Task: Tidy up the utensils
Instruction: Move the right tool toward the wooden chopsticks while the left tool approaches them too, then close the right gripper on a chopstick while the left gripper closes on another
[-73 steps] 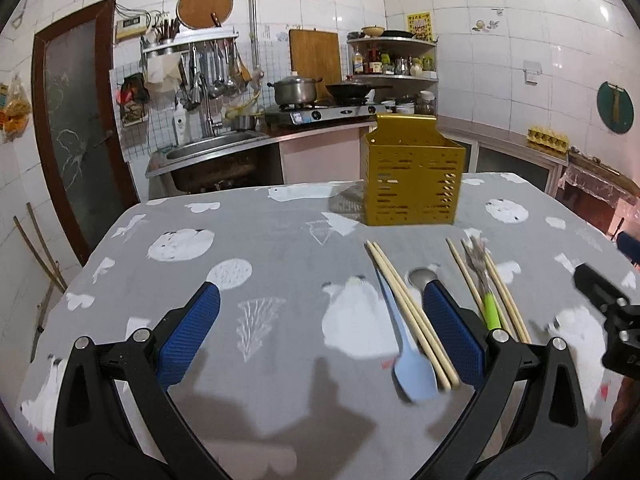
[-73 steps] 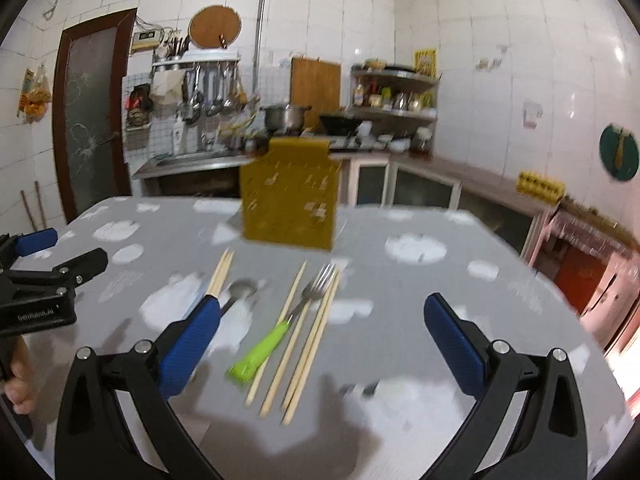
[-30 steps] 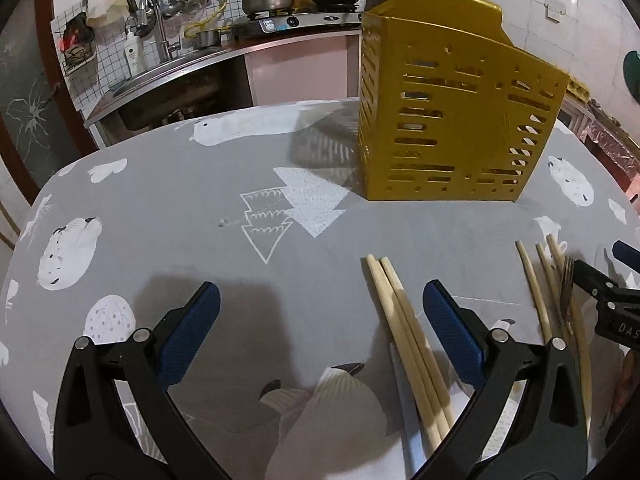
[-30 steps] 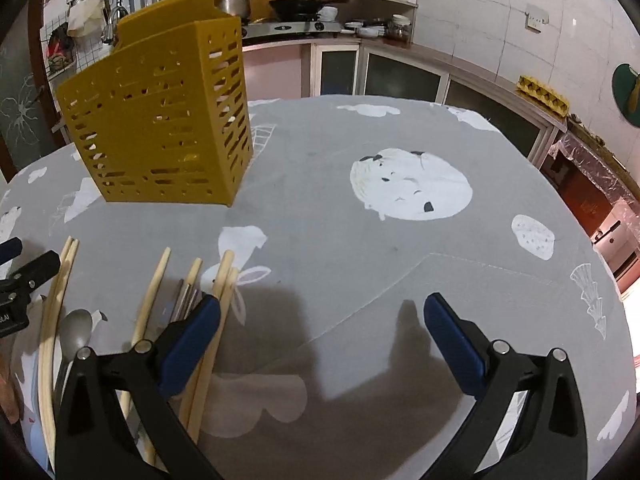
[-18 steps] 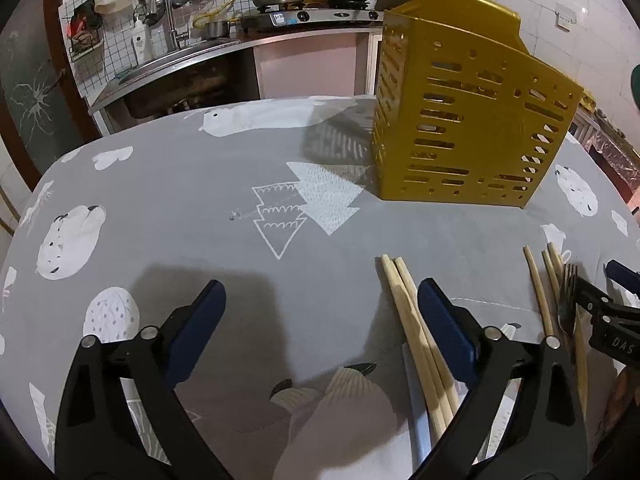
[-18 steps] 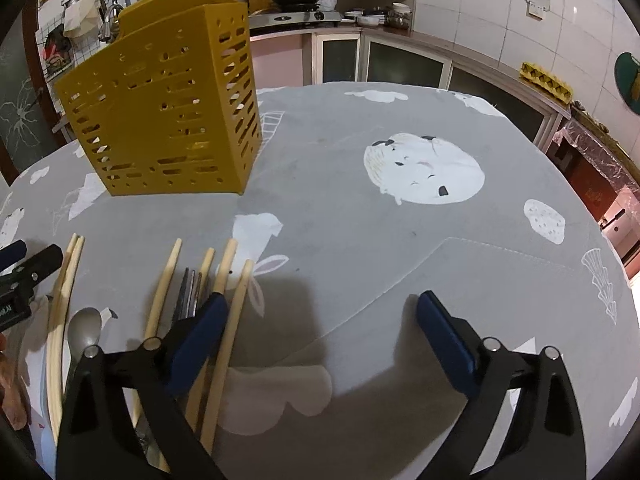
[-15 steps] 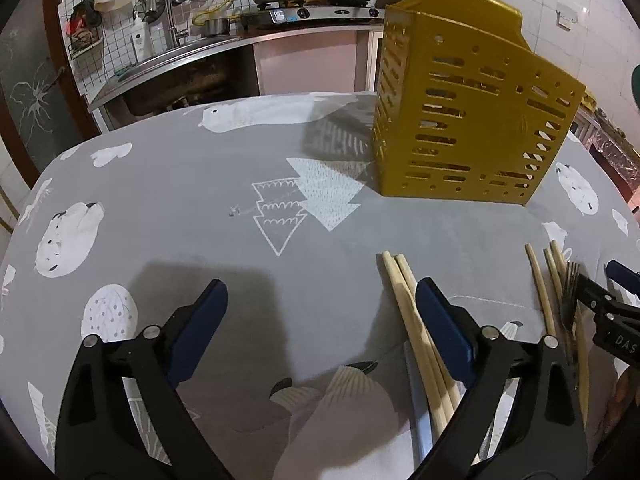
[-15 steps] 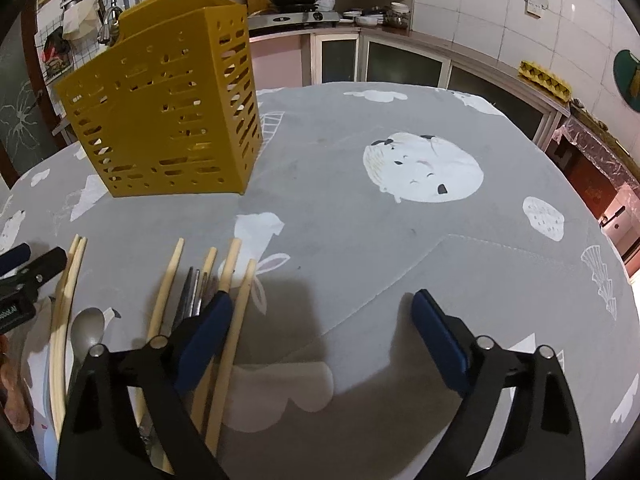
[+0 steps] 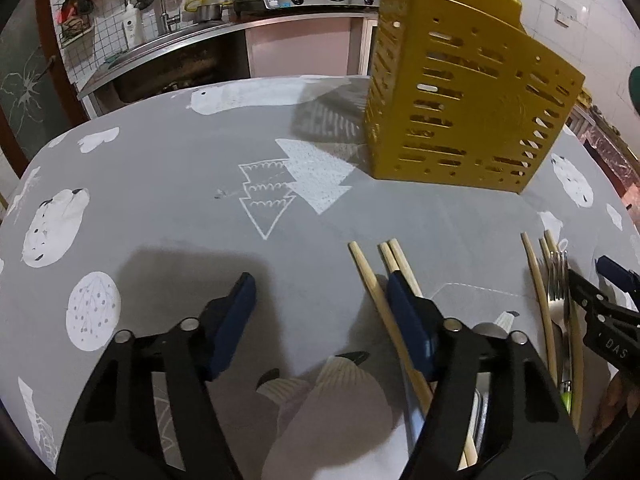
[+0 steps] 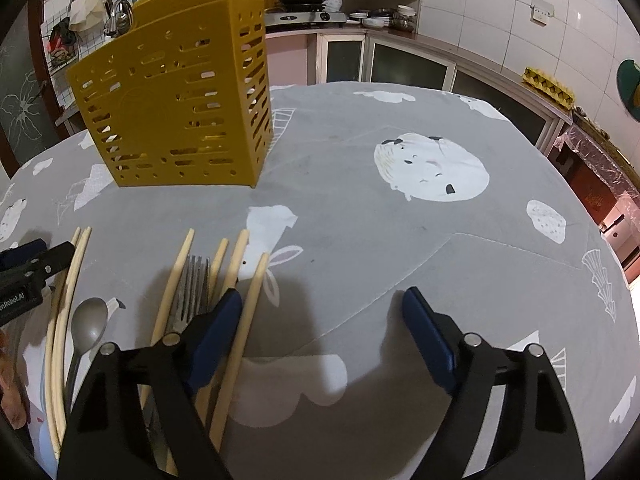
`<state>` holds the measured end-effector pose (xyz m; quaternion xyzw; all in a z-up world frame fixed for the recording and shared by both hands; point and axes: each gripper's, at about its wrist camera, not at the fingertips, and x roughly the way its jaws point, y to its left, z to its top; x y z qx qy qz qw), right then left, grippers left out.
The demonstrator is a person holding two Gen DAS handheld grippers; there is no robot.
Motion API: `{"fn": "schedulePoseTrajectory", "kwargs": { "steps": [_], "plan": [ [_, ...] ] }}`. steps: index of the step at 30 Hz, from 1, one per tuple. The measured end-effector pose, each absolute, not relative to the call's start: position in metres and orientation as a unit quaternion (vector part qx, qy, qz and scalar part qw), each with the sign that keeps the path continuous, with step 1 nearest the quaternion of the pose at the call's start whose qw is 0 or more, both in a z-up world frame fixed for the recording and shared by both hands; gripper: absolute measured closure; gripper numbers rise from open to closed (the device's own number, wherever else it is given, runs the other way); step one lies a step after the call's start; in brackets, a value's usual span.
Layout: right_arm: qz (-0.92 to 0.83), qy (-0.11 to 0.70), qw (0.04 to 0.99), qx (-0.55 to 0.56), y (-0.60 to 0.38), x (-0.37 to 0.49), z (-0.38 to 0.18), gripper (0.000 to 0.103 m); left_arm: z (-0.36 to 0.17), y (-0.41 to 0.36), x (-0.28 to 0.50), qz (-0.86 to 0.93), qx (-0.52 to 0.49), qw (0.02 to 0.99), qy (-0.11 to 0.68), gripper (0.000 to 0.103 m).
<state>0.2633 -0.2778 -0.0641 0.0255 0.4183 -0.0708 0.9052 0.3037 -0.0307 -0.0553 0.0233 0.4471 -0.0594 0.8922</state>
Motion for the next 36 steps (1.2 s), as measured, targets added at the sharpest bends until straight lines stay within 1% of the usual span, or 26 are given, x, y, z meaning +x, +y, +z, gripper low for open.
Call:
{"fn": "schedulePoseTrajectory", "kwargs": {
  "steps": [1,5,7,8,10,11,13,14,16,27,29,30,31,34,36],
  "plan": [
    [-0.07,0.419,0.905,0.026,-0.278,0.263,-0.064,0.025,-0.055,-0.032,0.303,-0.063,0.025,0.891,0.448,0.045],
    [-0.066,0.421,0.904,0.028,-0.275,0.264,-0.064,0.032,-0.054,-0.035,0.303,-0.072,0.022,0.888,0.453,0.052],
    [-0.067,0.423,0.903,0.032,-0.273,0.264,-0.063,0.038,-0.053,-0.034,0.304,-0.075,0.018,0.887,0.456,0.055],
    [-0.068,0.422,0.903,0.033,-0.272,0.264,-0.063,0.04,-0.053,-0.034,0.305,-0.076,0.016,0.886,0.457,0.055],
    [-0.07,0.423,0.903,0.037,-0.27,0.265,-0.062,0.047,-0.053,-0.032,0.306,-0.077,0.014,0.884,0.461,0.059],
    [-0.072,0.423,0.902,0.04,-0.27,0.265,-0.062,0.048,-0.052,-0.031,0.307,-0.078,0.008,0.882,0.464,0.06],
    [-0.073,0.425,0.901,0.048,-0.269,0.267,-0.062,0.057,-0.051,-0.028,0.309,-0.079,0.0,0.88,0.468,0.062],
    [-0.073,0.425,0.901,0.048,-0.268,0.268,-0.061,0.059,-0.051,-0.027,0.31,-0.08,-0.003,0.879,0.469,0.063],
    [-0.077,0.423,0.902,0.045,-0.266,0.27,-0.062,0.061,-0.052,-0.029,0.31,-0.078,0.003,0.878,0.472,0.063],
    [-0.08,0.424,0.901,0.053,-0.268,0.276,-0.063,0.061,-0.053,-0.038,0.319,-0.071,0.03,0.878,0.473,0.065],
    [-0.083,0.424,0.901,0.051,-0.267,0.276,-0.063,0.061,-0.054,-0.038,0.318,-0.072,0.031,0.879,0.471,0.066],
    [-0.084,0.425,0.9,0.051,-0.267,0.277,-0.063,0.062,-0.054,-0.037,0.317,-0.071,0.031,0.879,0.471,0.07],
    [-0.085,0.428,0.898,0.051,-0.267,0.278,-0.062,0.065,-0.053,-0.036,0.317,-0.07,0.03,0.879,0.471,0.074],
    [-0.088,0.435,0.894,0.05,-0.267,0.283,-0.06,0.075,-0.052,-0.031,0.319,-0.07,0.017,0.877,0.475,0.079],
    [-0.095,0.437,0.893,0.056,-0.267,0.287,-0.06,0.078,-0.052,-0.031,0.322,-0.07,0.015,0.877,0.475,0.082]
  ]
}}
